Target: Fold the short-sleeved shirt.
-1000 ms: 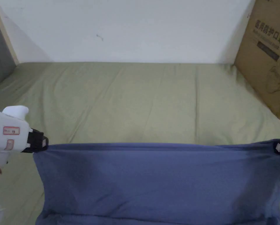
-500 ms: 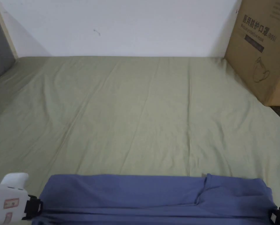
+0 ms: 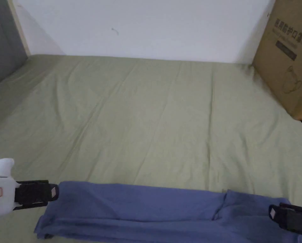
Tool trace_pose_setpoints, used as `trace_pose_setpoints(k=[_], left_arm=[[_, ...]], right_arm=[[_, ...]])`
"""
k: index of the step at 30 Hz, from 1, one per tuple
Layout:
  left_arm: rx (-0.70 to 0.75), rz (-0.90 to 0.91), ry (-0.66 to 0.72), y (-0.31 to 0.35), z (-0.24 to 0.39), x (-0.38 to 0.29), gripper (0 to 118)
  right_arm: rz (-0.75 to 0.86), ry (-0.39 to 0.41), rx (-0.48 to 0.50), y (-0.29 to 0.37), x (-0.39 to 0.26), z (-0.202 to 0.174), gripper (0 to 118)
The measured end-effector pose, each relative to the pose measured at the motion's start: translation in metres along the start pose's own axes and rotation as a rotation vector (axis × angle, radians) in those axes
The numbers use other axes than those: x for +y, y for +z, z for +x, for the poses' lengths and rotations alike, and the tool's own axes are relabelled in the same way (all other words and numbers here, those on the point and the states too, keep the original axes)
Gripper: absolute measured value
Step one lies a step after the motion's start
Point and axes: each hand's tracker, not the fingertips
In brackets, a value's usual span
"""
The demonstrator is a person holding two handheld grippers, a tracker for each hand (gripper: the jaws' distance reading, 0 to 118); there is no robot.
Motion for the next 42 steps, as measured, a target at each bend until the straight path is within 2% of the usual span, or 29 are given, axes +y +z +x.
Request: trace_pose_setpoints(k=[1, 2, 3, 4, 5, 8, 9, 11, 14, 15, 24, 25, 26, 27, 29, 32, 35, 39, 41, 42], left_arm=[[-0.008, 0.004, 0.009, 0.0, 0.0, 0.0, 73], [-0.026, 0.014, 0.02, 0.003, 0.007, -0.004, 48], [-0.015, 0.006, 0.027, 0.0, 0.005, -0.007, 8], [-0.008, -0.008, 0.035, -0.006, 0.002, -0.01, 0], [-0.004, -0.01, 0.046, -0.011, -0.003, -0.015, 0], [-0.021, -0.035, 0.142, -0.022, -0.02, -0.03, 0], [-0.034, -0.032, 0.185, -0.023, -0.028, -0.033, 0], [-0.065, -0.004, 0.263, -0.022, -0.04, -0.038, 4], [-0.096, -0.021, 0.336, -0.028, -0.057, -0.043, 77], [-0.114, -0.034, 0.355, -0.033, -0.063, -0.046, 92], [-0.262, -0.073, 0.601, -0.083, -0.095, -0.068, 90], [-0.247, -0.066, 0.65, -0.083, -0.099, -0.07, 82], [-0.258, -0.051, 0.691, -0.083, -0.091, -0.074, 54], [-0.235, -0.093, 0.718, -0.091, -0.09, -0.077, 5], [-0.279, -0.102, 0.734, -0.113, -0.082, -0.086, 5], [-0.293, -0.091, 0.723, -0.104, -0.104, -0.082, 4], [-0.276, -0.101, 0.672, -0.078, -0.084, -0.067, 4], [-0.284, -0.034, 0.545, -0.051, -0.047, -0.037, 4], [-0.287, -0.003, 0.441, -0.036, -0.01, -0.016, 5], [-0.259, 0.026, 0.343, -0.033, 0.006, -0.004, 4]], right_arm=[[0.009, 0.005, 0.027, -0.003, 0.002, -0.009, 63], [0.016, 0.012, 0.039, -0.008, 0.003, -0.019, 39], [0.027, 0.016, 0.028, -0.011, 0.001, -0.031, 4], [0.063, 0.022, 0.008, -0.014, -0.002, -0.044, 0], [0.12, 0.011, 0.007, -0.015, -0.006, -0.056, 0], [0.088, 0.044, 0.059, -0.025, -0.012, -0.086, 0], [0.045, 0.079, 0.083, -0.031, -0.01, -0.094, 0], [0.051, 0.077, 0.083, -0.042, -0.012, -0.103, 0], [0.039, 0.086, 0.108, -0.05, -0.008, -0.115, 0], [0.031, 0.09, 0.118, -0.049, -0.007, -0.121, 0], [-0.027, 0.119, 0.154, -0.075, -0.01, -0.145, 0], [-0.04, 0.12, 0.162, -0.078, -0.012, -0.146, 0], [-0.054, 0.117, 0.176, -0.081, -0.015, -0.148, 0], [-0.068, 0.114, 0.188, -0.085, -0.018, -0.15, 0], [-0.078, 0.112, 0.183, -0.088, -0.023, -0.152, 0], [-0.078, 0.103, 0.186, -0.082, -0.023, -0.152, 0], [-0.062, 0.083, 0.165, -0.08, -0.017, -0.142, 0], [-0.021, 0.034, 0.15, -0.066, -0.01, -0.128, 0], [-0.004, 0.014, 0.142, -0.057, -0.009, -0.119, 0], [0.004, 0.002, 0.136, -0.054, -0.01, -0.113, 0]])
